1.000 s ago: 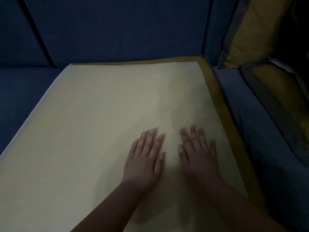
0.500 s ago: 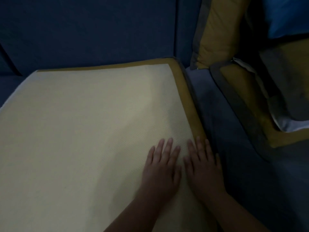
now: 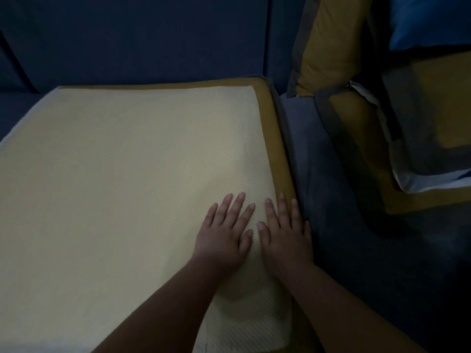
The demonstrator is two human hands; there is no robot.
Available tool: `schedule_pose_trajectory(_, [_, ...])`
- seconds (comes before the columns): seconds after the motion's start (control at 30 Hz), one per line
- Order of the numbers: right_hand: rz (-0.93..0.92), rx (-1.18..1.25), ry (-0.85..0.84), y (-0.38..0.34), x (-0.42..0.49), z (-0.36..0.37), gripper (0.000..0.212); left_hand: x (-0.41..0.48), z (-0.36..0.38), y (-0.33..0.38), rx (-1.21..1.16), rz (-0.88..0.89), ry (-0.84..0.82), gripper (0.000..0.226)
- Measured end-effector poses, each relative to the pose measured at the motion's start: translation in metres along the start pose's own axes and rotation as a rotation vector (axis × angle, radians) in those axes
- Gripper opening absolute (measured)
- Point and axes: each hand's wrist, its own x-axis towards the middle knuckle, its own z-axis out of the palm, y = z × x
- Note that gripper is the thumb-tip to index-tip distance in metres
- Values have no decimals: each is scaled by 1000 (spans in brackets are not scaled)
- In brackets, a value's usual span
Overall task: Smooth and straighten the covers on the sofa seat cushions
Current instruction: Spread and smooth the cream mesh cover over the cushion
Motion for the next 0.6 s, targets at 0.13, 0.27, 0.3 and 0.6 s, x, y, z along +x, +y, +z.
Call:
schedule_pose_trajectory(0.13, [-78,-28,-104,7,-15,-19,59,-10,-15,19,-38,-81,-40,67])
schedule_pose_trajectory(0.27, [-153,44,113,7,-43,-29,69,-36,-26,41,-161,-14,125,63])
schedule_pose_trajectory(0.3, [-179,77,202,6,-51,-31,67,-43,-29,48,-181,-7,193,60])
schedule_pose_trajectory(0.6, [-148,143,482,4,-126,25,56,-118,7,37,-149,-61,276,59])
